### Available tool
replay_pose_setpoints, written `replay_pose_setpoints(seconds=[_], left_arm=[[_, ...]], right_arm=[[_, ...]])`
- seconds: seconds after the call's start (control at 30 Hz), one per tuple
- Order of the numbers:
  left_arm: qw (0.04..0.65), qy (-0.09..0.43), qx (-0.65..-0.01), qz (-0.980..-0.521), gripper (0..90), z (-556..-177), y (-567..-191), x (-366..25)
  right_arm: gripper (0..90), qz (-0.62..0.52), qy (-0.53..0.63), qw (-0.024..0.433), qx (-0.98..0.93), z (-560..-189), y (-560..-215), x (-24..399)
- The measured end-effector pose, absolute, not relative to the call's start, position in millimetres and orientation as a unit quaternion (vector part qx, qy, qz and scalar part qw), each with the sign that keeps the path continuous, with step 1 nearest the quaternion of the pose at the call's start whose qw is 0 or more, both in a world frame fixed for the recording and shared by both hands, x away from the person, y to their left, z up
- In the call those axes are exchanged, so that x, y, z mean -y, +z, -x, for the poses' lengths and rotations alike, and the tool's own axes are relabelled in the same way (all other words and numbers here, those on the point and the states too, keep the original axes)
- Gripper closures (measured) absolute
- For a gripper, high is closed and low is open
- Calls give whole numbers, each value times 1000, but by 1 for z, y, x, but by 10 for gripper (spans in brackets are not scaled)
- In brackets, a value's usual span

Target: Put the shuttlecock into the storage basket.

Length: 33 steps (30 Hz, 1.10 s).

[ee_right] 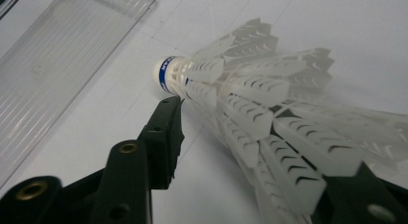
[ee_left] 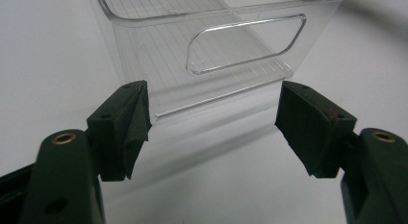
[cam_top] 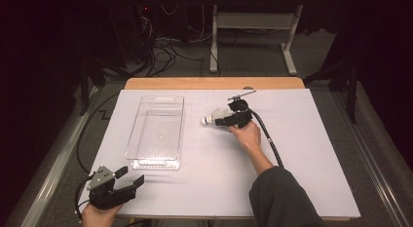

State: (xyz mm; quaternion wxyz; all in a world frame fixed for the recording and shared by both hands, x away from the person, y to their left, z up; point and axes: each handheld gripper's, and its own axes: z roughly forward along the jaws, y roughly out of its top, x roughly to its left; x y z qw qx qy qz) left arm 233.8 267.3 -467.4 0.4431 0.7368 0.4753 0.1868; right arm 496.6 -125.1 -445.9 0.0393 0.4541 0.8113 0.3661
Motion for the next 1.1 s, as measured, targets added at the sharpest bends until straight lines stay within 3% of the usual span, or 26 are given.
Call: replay_pose_setpoints(seconds=[0.6,1.1], left_arm=[[445,188,-474,-736,289,-234,-467,-267],[445,188,-473,-736,290,-233,-467,-267]], right_arm=[[776,-444,368,42,-816,-493,-444,120],[860,-436,370,50,-819,-489,-440,120]])
